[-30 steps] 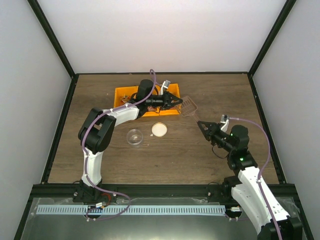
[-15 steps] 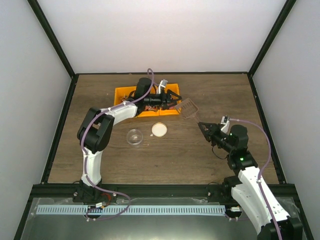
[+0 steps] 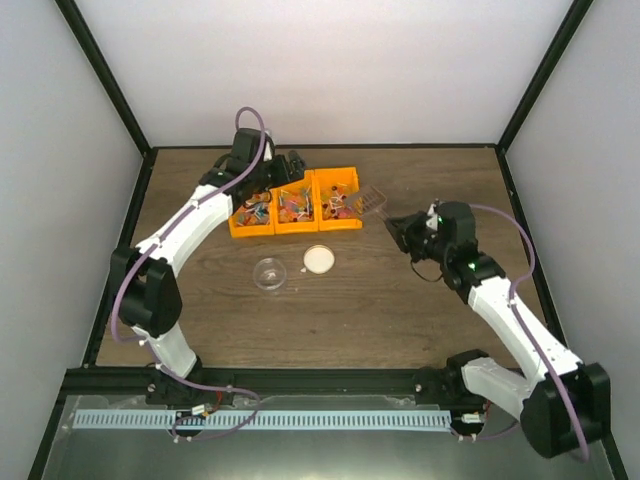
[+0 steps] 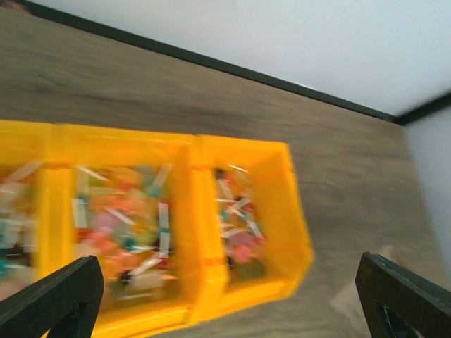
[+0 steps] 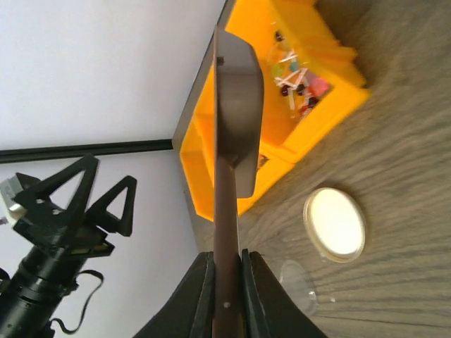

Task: Pack the candies
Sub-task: Move the storage box to the center of the board.

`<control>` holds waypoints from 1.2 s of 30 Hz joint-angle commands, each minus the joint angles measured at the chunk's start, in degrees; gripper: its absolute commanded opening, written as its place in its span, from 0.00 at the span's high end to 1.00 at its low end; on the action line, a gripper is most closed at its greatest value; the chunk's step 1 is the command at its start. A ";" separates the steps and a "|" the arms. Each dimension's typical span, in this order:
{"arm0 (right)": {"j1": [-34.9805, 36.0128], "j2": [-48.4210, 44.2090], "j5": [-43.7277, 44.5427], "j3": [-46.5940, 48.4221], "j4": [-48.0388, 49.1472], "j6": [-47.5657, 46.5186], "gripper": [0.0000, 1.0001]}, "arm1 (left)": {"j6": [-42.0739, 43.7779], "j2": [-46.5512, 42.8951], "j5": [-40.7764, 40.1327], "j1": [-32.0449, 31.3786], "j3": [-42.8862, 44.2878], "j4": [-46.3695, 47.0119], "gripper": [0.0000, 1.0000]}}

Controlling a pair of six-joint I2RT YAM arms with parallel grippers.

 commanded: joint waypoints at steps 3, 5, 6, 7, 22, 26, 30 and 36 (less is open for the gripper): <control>9.18 10.77 12.64 16.65 -9.14 3.84 0.99 | 6.97 1.06 -19.24 3.65 0.49 -13.34 0.01; 10.33 14.71 15.93 21.72 -13.61 6.48 0.99 | 8.83 1.02 -23.98 4.94 -0.88 -12.00 0.07; 10.43 16.57 16.83 24.40 -16.11 7.46 0.99 | 9.28 1.05 -24.85 5.67 -1.34 -11.54 0.14; 10.57 18.28 17.61 26.81 -18.17 8.42 0.99 | 9.87 1.13 -24.48 6.57 -1.53 -11.15 0.18; 12.92 27.45 18.11 33.18 -19.37 14.34 0.99 | 10.85 12.32 -23.50 10.54 3.26 -14.33 0.39; 12.92 26.32 16.91 29.77 -15.95 14.74 0.99 | 10.22 13.23 -25.34 10.93 1.18 -14.54 0.42; 12.94 25.40 16.38 27.31 -15.01 15.14 0.99 | 11.11 13.78 -23.40 11.83 -0.74 -13.07 0.50; 12.92 24.71 16.78 26.87 -15.61 15.09 0.99 | 12.89 16.59 -20.61 11.86 -0.59 -12.74 0.58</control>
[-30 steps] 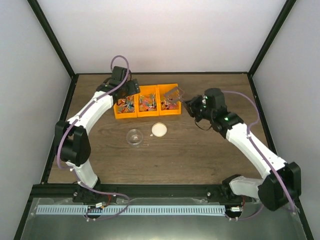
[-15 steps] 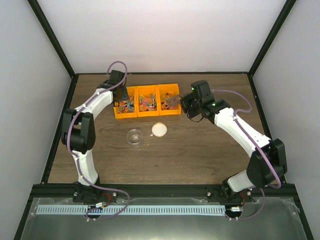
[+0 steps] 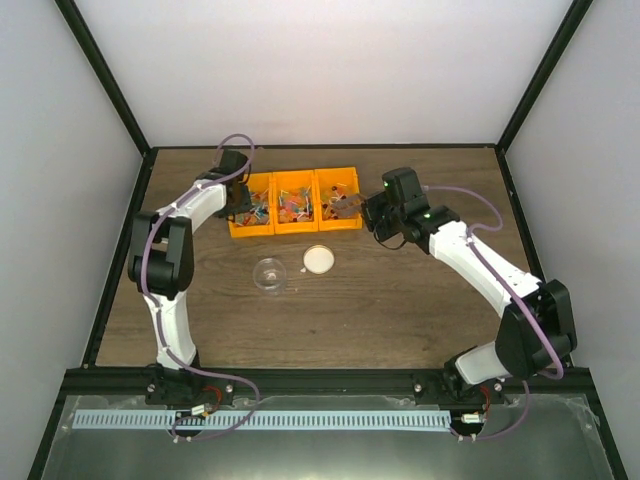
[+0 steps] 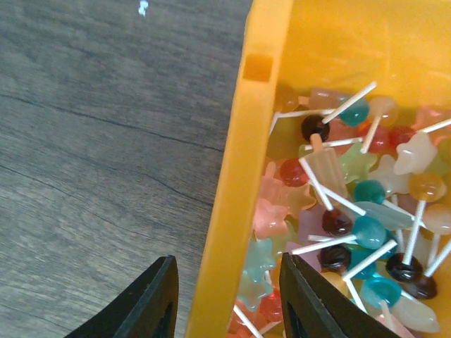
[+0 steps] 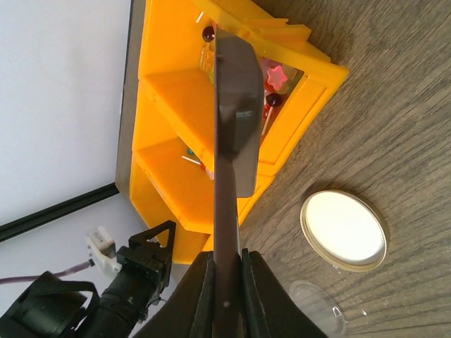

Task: Pack the candies
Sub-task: Move the storage box to the center of the board, then scoop the fake candies from the storage box.

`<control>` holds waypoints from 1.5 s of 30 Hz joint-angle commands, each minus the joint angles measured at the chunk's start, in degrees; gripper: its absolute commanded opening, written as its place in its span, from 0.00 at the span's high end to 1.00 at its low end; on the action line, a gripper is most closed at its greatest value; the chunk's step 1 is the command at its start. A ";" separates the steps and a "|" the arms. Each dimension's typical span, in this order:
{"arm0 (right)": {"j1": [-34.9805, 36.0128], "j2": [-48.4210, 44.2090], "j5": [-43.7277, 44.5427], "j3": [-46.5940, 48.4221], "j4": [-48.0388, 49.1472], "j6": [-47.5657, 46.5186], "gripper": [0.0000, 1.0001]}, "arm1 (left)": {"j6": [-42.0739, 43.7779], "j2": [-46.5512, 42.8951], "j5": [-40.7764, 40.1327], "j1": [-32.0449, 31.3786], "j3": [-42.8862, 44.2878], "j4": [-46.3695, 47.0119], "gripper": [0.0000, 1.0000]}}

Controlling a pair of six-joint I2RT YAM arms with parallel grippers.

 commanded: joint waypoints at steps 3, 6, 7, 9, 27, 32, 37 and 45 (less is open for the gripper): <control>0.53 -2.00 1.13 0.23 0.54 0.90 0.99 | 1.45 2.09 2.89 -0.18 -0.74 0.98 0.66; 0.54 -1.34 1.15 0.86 0.36 1.01 0.99 | 1.29 1.45 3.67 -0.70 -1.21 1.22 0.77; 0.54 -1.12 1.11 1.09 0.36 0.93 0.99 | 1.34 1.23 3.55 -0.99 -1.38 1.24 0.78; 0.65 -0.73 1.19 1.51 0.17 0.91 0.99 | 0.96 0.34 3.53 -1.90 -1.98 1.22 0.80; 0.53 -0.19 11.13 5.78 -5.98 3.55 0.99 | -0.16 -4.14 5.35 -8.55 -7.01 0.43 0.96; 0.25 -3.38 12.69 4.29 -5.52 6.52 0.99 | -0.48 -5.52 5.53 -8.64 -8.50 0.53 0.96; -0.32 -2.13 12.50 2.39 -6.58 8.77 0.99 | -0.81 -5.46 5.01 -8.72 -8.82 0.19 0.96; -0.68 3.42 12.77 5.30 -9.90 11.01 0.99 | -2.98 -5.16 1.79 -9.59 -8.31 -1.59 0.96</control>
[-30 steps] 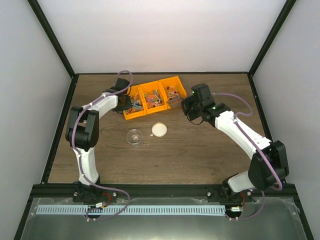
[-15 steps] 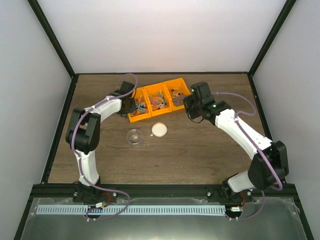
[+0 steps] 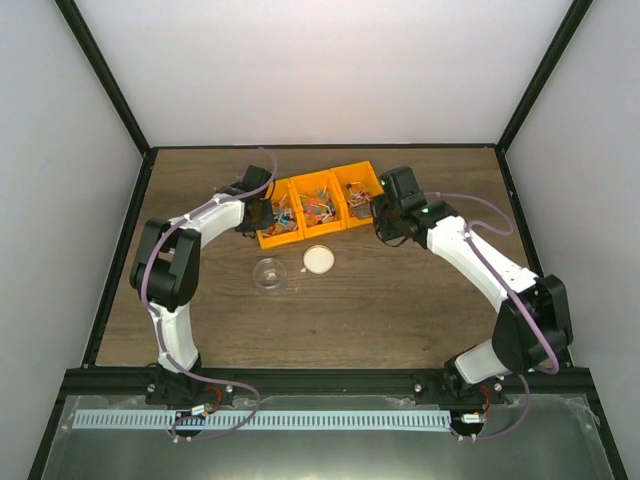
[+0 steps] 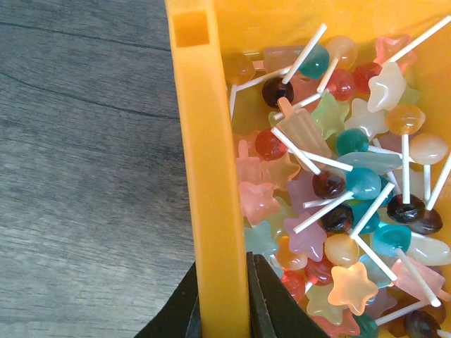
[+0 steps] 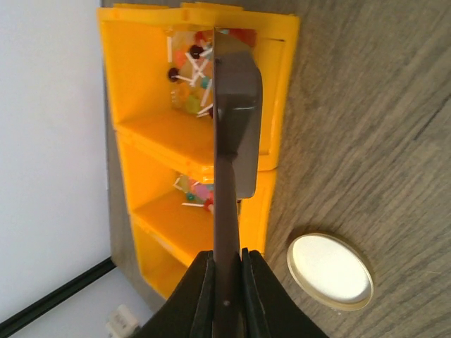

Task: Pack the candies
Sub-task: Scoop the fake candies from the storage box.

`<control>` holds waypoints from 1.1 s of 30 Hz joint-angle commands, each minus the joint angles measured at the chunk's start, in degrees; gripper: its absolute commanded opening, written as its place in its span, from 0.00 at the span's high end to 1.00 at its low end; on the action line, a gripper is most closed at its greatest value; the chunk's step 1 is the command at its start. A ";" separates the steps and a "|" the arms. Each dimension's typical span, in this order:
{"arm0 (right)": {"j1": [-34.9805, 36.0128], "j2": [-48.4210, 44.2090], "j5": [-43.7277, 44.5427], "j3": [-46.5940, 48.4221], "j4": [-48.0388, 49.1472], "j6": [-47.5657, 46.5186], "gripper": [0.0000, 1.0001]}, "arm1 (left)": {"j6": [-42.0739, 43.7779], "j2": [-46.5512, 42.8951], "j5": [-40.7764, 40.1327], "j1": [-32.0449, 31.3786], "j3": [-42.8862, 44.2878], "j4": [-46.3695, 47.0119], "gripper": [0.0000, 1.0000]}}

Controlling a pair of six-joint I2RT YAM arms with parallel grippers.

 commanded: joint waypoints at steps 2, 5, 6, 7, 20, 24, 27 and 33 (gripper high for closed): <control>-0.38 5.27 3.10 5.50 -5.71 2.31 0.99 | 0.23 -0.92 -2.59 -1.70 0.72 -4.52 0.96; -0.65 8.13 2.50 9.06 -9.48 2.53 0.99 | 0.39 0.19 -3.58 -2.85 2.46 -5.40 0.96; -0.70 8.81 2.13 10.20 -10.93 2.66 0.99 | 0.30 0.37 -4.35 -3.33 2.79 -5.67 0.96; -0.66 9.49 2.00 11.25 -12.57 2.78 0.99 | 0.07 0.45 -4.89 -3.67 2.99 -5.88 0.96; -2.58 15.40 -1.15 13.67 -17.88 1.43 0.99 | 0.23 1.00 -3.88 -4.38 0.96 -5.74 0.96; -6.17 17.72 -3.45 8.54 -10.68 1.53 0.99 | 1.78 2.36 -1.50 -4.36 1.52 -5.39 0.96; -7.69 18.87 -4.53 6.48 -3.04 -0.86 0.99 | 1.92 3.43 1.39 -4.38 2.03 -5.22 0.96; -7.87 18.21 -7.55 6.98 -4.68 -4.56 0.99 | 1.09 4.47 0.61 -4.34 3.07 -5.82 0.96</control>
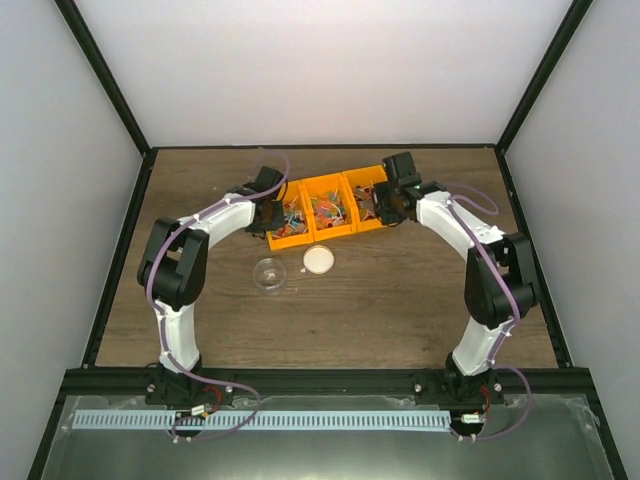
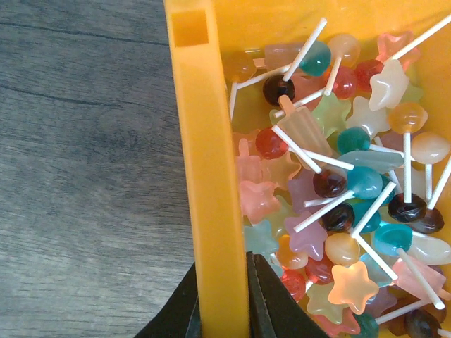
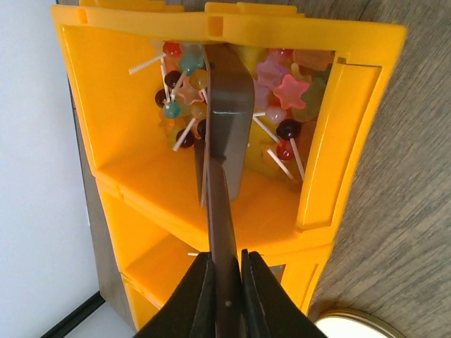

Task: Pack the candies
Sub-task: Scoop the fake candies from the storage box.

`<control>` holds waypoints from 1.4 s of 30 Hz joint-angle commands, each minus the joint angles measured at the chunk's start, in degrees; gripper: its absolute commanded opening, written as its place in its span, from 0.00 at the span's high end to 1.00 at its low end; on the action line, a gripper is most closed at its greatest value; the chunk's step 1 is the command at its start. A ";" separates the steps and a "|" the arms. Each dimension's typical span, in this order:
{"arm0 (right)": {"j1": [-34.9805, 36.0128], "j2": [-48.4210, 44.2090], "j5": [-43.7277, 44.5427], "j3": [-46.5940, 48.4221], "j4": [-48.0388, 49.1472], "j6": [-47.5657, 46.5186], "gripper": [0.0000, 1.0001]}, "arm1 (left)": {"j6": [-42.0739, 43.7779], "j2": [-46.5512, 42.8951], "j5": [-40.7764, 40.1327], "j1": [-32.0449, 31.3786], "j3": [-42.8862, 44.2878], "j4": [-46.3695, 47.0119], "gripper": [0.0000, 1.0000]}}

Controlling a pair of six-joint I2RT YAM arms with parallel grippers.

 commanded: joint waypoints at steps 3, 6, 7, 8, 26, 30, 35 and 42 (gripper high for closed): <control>0.81 -3.89 -0.47 -3.77 -9.03 -0.82 0.99 | 2.27 3.29 0.45 -0.44 1.38 -4.39 0.96; 2.14 -8.05 1.86 -4.72 -12.49 -0.30 0.99 | 1.85 3.79 -0.16 -0.44 1.98 -4.56 0.96; 2.23 -9.16 2.01 -5.36 -13.21 -0.02 0.99 | 1.80 3.95 -0.33 -0.44 2.13 -4.58 0.96; 2.23 -10.43 2.00 -6.53 -13.28 0.06 0.99 | 1.80 4.07 -0.43 -0.44 2.23 -4.67 0.96; -1.98 4.65 -0.52 -10.26 7.07 -7.97 0.99 | 2.99 3.99 3.62 -0.44 2.00 -4.34 0.96; -2.12 -0.43 -4.89 -23.64 26.81 -8.79 0.99 | 2.52 3.87 3.98 -0.29 2.06 -4.30 0.96; -3.02 -5.76 -8.61 -39.56 52.52 -7.08 0.99 | 0.79 4.11 7.31 -0.09 2.26 -3.49 0.96; -3.87 -7.26 -10.09 -40.60 58.21 -10.48 0.99 | -0.21 4.05 7.73 -0.09 2.48 -3.54 0.96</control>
